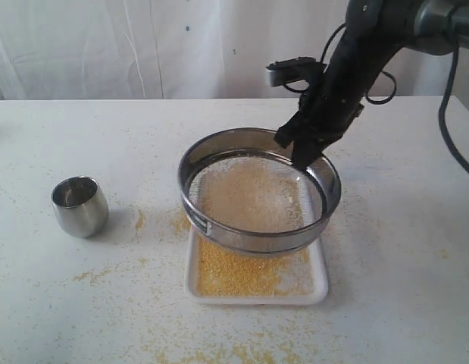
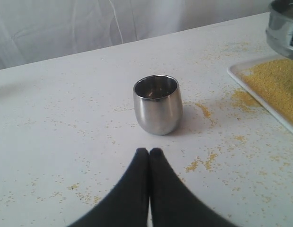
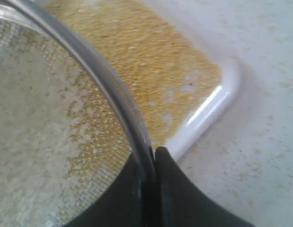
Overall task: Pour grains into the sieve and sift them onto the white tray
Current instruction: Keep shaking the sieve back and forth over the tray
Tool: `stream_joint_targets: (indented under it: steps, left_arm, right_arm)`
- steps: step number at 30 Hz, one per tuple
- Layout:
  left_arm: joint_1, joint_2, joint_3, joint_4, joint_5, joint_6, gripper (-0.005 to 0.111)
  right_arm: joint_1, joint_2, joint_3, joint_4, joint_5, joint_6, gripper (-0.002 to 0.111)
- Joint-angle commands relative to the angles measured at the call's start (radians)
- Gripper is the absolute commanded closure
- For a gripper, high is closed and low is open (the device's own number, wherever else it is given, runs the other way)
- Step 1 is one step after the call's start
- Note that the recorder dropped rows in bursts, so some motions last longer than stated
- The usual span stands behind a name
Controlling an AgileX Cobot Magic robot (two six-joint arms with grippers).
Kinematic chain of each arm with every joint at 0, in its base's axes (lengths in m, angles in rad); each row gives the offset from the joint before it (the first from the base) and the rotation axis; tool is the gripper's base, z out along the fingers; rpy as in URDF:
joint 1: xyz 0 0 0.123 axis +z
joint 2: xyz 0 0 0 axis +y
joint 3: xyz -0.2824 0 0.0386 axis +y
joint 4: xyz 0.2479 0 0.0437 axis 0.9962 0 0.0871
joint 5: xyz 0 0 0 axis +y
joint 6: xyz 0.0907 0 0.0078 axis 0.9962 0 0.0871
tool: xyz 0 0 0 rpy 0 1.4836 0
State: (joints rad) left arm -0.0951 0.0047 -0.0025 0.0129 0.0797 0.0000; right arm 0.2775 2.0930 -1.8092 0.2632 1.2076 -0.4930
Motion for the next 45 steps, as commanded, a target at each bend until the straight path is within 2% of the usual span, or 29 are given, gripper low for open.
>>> stream_joint_targets:
  steps: [1,2,4,5,6,7,9,10,11,12,14,16,18,21,22,23,26,27,28,29,32,33,34,36,38,40,43,44,45]
  left_arm:
    - [0.003,-0.005,0.003,-0.005,0.0,0.0,0.107]
    - [0.003,-0.005,0.003,-0.005,0.0,0.0,0.107]
    - [0.003,-0.005,0.003,-0.005,0.0,0.0,0.107]
    - [0.003,-0.005,0.003,-0.005,0.0,0.0,0.107]
    - [0.003,-0.005,0.003,-0.005,0.0,0.0,0.107]
    - [0.003,-0.005,0.003,-0.005,0.0,0.0,0.107]
    - [0.003,-0.005,0.003,-0.005,0.0,0.0,0.107]
    - [0.003,-0.005,0.003,-0.005,0.0,0.0,0.107]
    - [0.003,-0.005,0.003,-0.005,0.0,0.0,0.107]
    - [0.003,-0.005,0.003,-0.005,0.0,0.0,0.107]
    - [0.003,-0.005,0.003,-0.005,0.0,0.0,0.107]
    - [0.003,-0.005,0.003,-0.005,0.0,0.0,0.107]
    - [0.003,-0.005,0.003,-0.005,0.0,0.0,0.107]
    - [0.003,-0.005,0.003,-0.005,0.0,0.0,0.107]
    - [0.003,-0.005,0.003,-0.005,0.0,0.0,0.107]
    - [0.003,-0.005,0.003,-0.005,0.0,0.0,0.107]
    - [0.003,-0.005,0.003,-0.005,0.0,0.0,0.107]
    - [0.003,-0.005,0.003,-0.005,0.0,0.0,0.107]
    - [0.003,-0.005,0.003,-0.005,0.0,0.0,0.107]
    - [0.003,-0.005,0.003,-0.005,0.0,0.0,0.107]
    - [0.003,-0.005,0.003,-0.005,0.0,0.0,0.107]
    - [0.003,-0.005,0.003,-0.005,0.0,0.0,0.107]
    - [0.003,-0.005,0.003,-0.005,0.0,0.0,0.107]
    - [0.003,-0.005,0.003,-0.005,0.0,0.0,0.107]
    - [0.003,-0.005,0.003,-0.005,0.0,0.0,0.107]
    - [0.003,-0.005,0.003,-0.005,0.0,0.0,0.107]
    - [0.003,-0.005,0.003,-0.005,0.0,0.0,0.107]
    - [0.003,-0.005,0.003,-0.005,0.0,0.0,0.107]
    - [0.003,-0.005,0.003,-0.005,0.0,0.0,0.107]
  right_arm:
    - [-0.009,-0.02,-0.004,-0.257,-0.129,0.509,0.108]
    - [-0.007,-0.02,-0.004,-0.08,-0.072,0.225,0.108]
    - [-0.005,-0.018,-0.004,0.144,0.013,-0.181,0.108]
    - [-0.005,-0.018,-0.004,0.19,0.013,-0.246,0.108]
    - [-0.005,-0.018,-0.004,0.162,0.013,-0.226,0.108]
    - [-0.005,-0.021,-0.004,0.089,0.013,-0.108,0.108]
    - [-0.009,-0.022,-0.004,-0.11,-0.104,0.173,0.108]
    - [-0.009,-0.022,-0.004,-0.202,-0.129,0.398,0.108]
    - [-0.009,-0.022,-0.004,-0.243,-0.129,0.476,0.108]
    - [-0.009,-0.022,-0.004,-0.223,-0.122,0.437,0.108]
    - [-0.005,-0.022,-0.004,0.017,-0.022,0.076,0.108]
    - [-0.005,-0.022,-0.004,0.141,0.013,-0.182,0.108]
    - [-0.005,-0.022,-0.004,0.059,0.013,-0.115,0.108]
    - [-0.014,-0.022,-0.004,-0.229,-0.113,0.402,0.108]
    - [-0.015,-0.022,-0.004,-0.263,-0.113,0.476,0.108]
    - [-0.015,-0.022,-0.004,-0.223,-0.105,0.454,0.108]
    - [-0.015,-0.021,-0.004,0.094,0.013,-0.076,0.108]
    - [-0.015,-0.021,-0.004,0.15,0.013,-0.176,0.108]
    - [-0.015,-0.021,-0.004,0.131,0.013,-0.161,0.108]
    - [-0.015,-0.021,-0.004,0.059,0.013,-0.059,0.108]
    - [-0.019,-0.021,-0.004,-0.236,-0.119,0.433,0.108]
    - [-0.019,-0.019,-0.004,-0.258,-0.115,0.476,0.108]
    - [-0.019,-0.019,-0.004,-0.214,-0.1,0.383,0.108]
    - [-0.015,-0.014,-0.004,0.024,0.013,0.023,0.108]
    - [-0.01,-0.012,-0.004,0.157,0.013,-0.184,0.108]
    - [-0.01,-0.015,-0.004,0.071,0.013,-0.076,0.108]
    - [-0.01,-0.02,-0.004,-0.218,-0.119,0.43,0.108]
    - [-0.01,-0.02,-0.004,-0.263,-0.119,0.474,0.108]
    - [-0.01,-0.02,-0.004,-0.225,-0.103,0.401,0.108]
